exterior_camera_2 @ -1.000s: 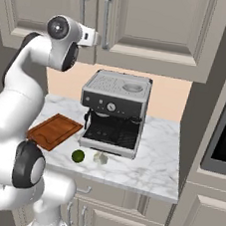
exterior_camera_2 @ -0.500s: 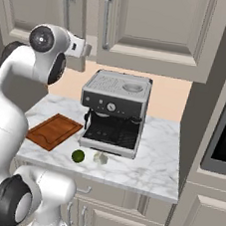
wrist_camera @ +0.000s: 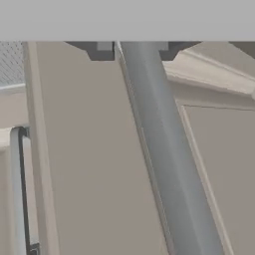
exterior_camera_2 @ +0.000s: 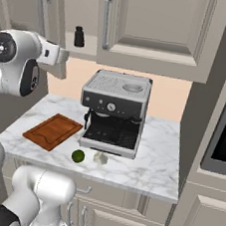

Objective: Open the cabinet. Place the bowl and condiment on the counter. Then place the lime and garlic on the cutting board.

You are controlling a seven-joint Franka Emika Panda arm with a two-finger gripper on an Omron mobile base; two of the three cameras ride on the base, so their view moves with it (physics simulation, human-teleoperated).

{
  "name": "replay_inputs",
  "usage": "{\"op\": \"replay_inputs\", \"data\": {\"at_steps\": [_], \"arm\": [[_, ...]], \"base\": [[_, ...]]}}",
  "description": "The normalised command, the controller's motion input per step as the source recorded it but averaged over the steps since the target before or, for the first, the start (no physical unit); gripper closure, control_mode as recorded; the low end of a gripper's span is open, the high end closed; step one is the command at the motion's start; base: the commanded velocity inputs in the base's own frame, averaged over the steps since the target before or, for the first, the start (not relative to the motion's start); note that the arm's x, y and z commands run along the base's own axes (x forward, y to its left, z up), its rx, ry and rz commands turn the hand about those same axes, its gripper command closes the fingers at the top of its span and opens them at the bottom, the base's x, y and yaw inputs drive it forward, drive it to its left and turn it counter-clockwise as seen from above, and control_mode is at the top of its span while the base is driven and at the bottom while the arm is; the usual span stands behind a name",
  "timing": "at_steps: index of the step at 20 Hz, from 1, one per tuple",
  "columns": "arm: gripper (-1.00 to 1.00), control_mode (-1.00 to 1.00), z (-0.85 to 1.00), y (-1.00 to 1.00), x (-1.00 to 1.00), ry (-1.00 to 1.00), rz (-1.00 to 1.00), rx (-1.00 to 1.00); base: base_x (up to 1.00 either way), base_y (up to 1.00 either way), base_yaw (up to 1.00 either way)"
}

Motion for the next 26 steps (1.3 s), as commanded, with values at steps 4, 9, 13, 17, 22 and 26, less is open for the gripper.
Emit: {"op": "replay_inputs", "data": {"at_steps": [4, 9, 13, 17, 22, 26], "arm": [[1.00, -1.00, 0.10, 0.24, -0.73, 0.00, 0.00, 0.00], [-1.00, -1.00, 0.07, 0.34, -0.69, 0.03, 0.00, 0.00], [-1.00, -1.00, 0.25, 0.14, -0.88, 0.01, 0.01, 0.04], [-1.00, -1.00, 0.44, -0.14, -1.00, 0.00, 0.08, 0.15], [-1.00, -1.00, 0.36, -0.65, -1.00, 0.00, 0.01, 0.21], [-1.00, -1.00, 0.22, -0.95, -0.69, 0.01, 0.00, 0.29]], "base": [[0.00, 0.00, 0.00], [0.00, 0.00, 0.00], [0.00, 0.00, 0.00], [0.00, 0.00, 0.00], [0.00, 0.00, 0.00], [0.00, 0.00, 0.00]]}}
